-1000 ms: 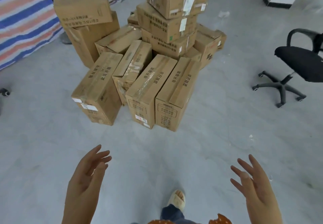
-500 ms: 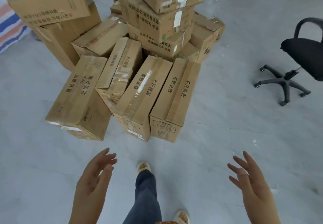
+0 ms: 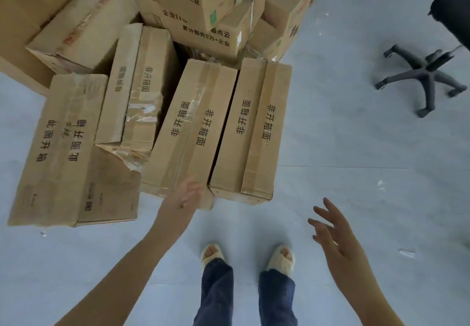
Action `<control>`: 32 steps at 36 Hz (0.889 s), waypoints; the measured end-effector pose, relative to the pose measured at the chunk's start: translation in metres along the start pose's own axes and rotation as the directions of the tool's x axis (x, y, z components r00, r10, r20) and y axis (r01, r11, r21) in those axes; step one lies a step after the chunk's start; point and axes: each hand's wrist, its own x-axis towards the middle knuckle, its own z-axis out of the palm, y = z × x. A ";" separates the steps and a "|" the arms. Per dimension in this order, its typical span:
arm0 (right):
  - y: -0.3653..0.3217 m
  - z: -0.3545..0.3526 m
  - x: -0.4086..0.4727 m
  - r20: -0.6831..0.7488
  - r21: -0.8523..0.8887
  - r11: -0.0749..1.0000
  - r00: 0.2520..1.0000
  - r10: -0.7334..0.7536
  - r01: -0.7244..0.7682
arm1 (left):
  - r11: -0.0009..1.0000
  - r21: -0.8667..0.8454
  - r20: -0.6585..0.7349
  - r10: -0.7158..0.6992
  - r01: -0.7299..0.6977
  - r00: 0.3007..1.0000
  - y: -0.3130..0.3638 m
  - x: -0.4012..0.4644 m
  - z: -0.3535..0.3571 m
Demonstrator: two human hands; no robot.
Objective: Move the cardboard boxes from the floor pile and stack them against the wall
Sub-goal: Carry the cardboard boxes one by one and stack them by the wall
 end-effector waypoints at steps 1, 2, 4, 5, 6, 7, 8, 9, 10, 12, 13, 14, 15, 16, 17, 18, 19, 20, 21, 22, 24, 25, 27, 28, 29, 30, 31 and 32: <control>0.010 0.009 0.020 0.020 -0.006 1.000 0.999 0.028 -0.028 | 0.999 -0.004 0.023 -0.040 0.040 0.999 -0.009 0.020 0.010; 0.022 0.018 0.040 0.035 -0.009 0.998 0.998 0.061 -0.061 | 0.997 0.007 0.032 -0.078 0.078 0.996 -0.021 0.040 0.020; 0.053 0.038 0.082 0.071 -0.023 0.989 0.987 0.144 -0.143 | 0.987 0.043 0.019 -0.155 0.154 0.988 -0.047 0.075 0.041; 0.070 0.048 0.102 0.084 -0.042 0.983 0.980 0.181 -0.178 | 0.980 0.067 0.006 -0.188 0.187 0.982 -0.060 0.091 0.052; 0.085 0.058 0.123 0.091 -0.067 0.975 0.972 0.217 -0.211 | 0.973 0.092 -0.011 -0.213 0.213 0.977 -0.075 0.107 0.062; 0.097 0.068 0.143 0.102 -0.087 0.967 0.964 0.247 -0.238 | 0.962 0.133 -0.032 -0.238 0.240 0.971 -0.090 0.122 0.072; 0.108 0.077 0.162 0.113 -0.100 0.961 0.957 0.269 -0.258 | 0.948 0.160 -0.057 -0.268 0.274 0.962 -0.103 0.136 0.082; 0.118 0.086 0.179 0.128 -0.113 0.954 0.948 0.291 -0.278 | 0.935 0.176 -0.071 -0.299 0.307 0.951 -0.113 0.147 0.090; 0.127 0.094 0.194 0.142 -0.129 0.947 0.940 0.311 -0.294 | 0.927 0.163 -0.090 -0.328 0.339 0.940 -0.125 0.156 0.097; 0.146 0.108 0.218 0.169 -0.140 0.939 0.926 0.337 -0.316 | 0.918 0.159 -0.140 -0.343 0.363 0.929 -0.144 0.170 0.108; 0.154 0.114 0.227 0.187 -0.130 0.937 0.921 0.343 -0.323 | 0.916 0.172 -0.150 -0.340 0.364 0.928 -0.152 0.175 0.111; 0.161 0.119 0.233 0.203 -0.120 0.938 0.917 0.343 -0.324 | 0.917 0.177 -0.156 -0.333 0.358 0.930 -0.157 0.178 0.114; 0.168 0.123 0.237 0.214 -0.117 0.941 0.918 0.335 -0.317 | 0.919 0.178 -0.160 -0.325 0.351 0.932 -0.162 0.181 0.116; 0.172 0.125 0.237 0.220 -0.115 0.945 0.920 0.325 -0.306 | 0.922 0.163 -0.158 -0.326 0.350 0.932 -0.163 0.183 0.115; 0.178 0.126 0.239 0.227 -0.105 0.948 0.921 0.318 -0.301 | 0.918 0.129 -0.151 -0.355 0.375 0.922 -0.165 0.186 0.118; 0.181 0.125 0.238 0.231 -0.093 0.950 0.922 0.310 -0.297 | 0.912 0.084 -0.135 -0.389 0.401 0.911 -0.166 0.188 0.117; 0.183 0.124 0.237 0.234 -0.081 0.953 0.924 0.303 -0.292 | 0.903 0.042 -0.105 -0.422 0.428 0.900 -0.167 0.189 0.117; 0.186 0.121 0.237 0.239 -0.071 0.953 0.922 0.303 -0.295 | 0.896 0.026 -0.066 -0.442 0.444 0.895 -0.170 0.190 0.117; 0.189 0.118 0.238 0.241 -0.059 0.952 0.921 0.305 -0.300 | 0.892 0.027 -0.035 -0.450 0.451 0.892 -0.172 0.190 0.118; 0.190 0.114 0.239 0.243 -0.049 0.950 0.919 0.311 -0.308 | 0.888 0.028 -0.016 -0.458 0.459 0.889 -0.173 0.188 0.119; 0.193 0.105 0.243 0.250 -0.048 0.944 0.911 0.326 -0.325 | 0.883 0.012 0.007 -0.469 0.469 0.883 -0.174 0.185 0.126; 0.196 0.101 0.246 0.257 -0.052 0.943 0.908 0.330 -0.328 | 0.886 -0.020 0.016 -0.463 0.463 0.886 -0.176 0.184 0.131; 0.202 0.091 0.252 0.279 -0.058 0.946 0.905 0.322 -0.319 | 0.883 -0.126 0.011 -0.455 0.453 0.890 -0.177 0.180 0.144; 0.205 0.087 0.255 0.296 -0.066 0.949 0.902 0.315 -0.309 | 0.874 -0.183 -0.004 -0.458 0.450 0.889 -0.180 0.179 0.150; 0.209 0.084 0.257 0.314 -0.076 0.951 0.897 0.309 -0.301 | 0.867 -0.221 -0.022 -0.463 0.447 0.886 -0.183 0.178 0.155; 0.211 0.082 0.260 0.331 -0.086 0.952 0.893 0.304 -0.292 | 0.859 -0.246 -0.035 -0.470 0.448 0.882 -0.186 0.177 0.159; 0.213 0.081 0.262 0.346 -0.087 0.957 0.892 0.290 -0.277 | 0.853 -0.261 -0.049 -0.479 0.452 0.877 -0.189 0.177 0.162; 0.215 0.081 0.263 0.358 -0.083 0.962 0.893 0.271 -0.259 | 0.846 -0.277 -0.060 -0.488 0.455 0.871 -0.192 0.177 0.163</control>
